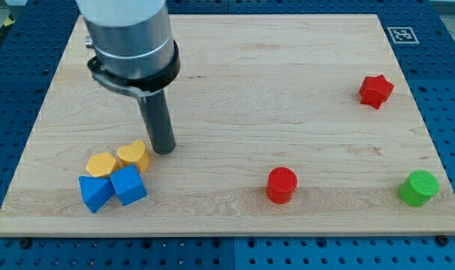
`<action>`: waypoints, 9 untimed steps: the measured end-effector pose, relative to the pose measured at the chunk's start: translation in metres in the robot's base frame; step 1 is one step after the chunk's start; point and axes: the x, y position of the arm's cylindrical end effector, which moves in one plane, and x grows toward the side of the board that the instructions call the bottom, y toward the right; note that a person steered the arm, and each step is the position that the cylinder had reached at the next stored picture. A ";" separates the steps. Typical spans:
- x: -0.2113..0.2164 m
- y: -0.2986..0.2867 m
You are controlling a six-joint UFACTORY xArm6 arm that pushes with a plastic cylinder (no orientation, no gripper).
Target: Push the red circle towards the right
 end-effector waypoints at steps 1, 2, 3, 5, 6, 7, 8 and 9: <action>-0.017 0.000; -0.020 0.030; -0.017 0.063; 0.044 0.067; 0.077 0.071; 0.087 0.104; 0.072 0.155; 0.055 0.169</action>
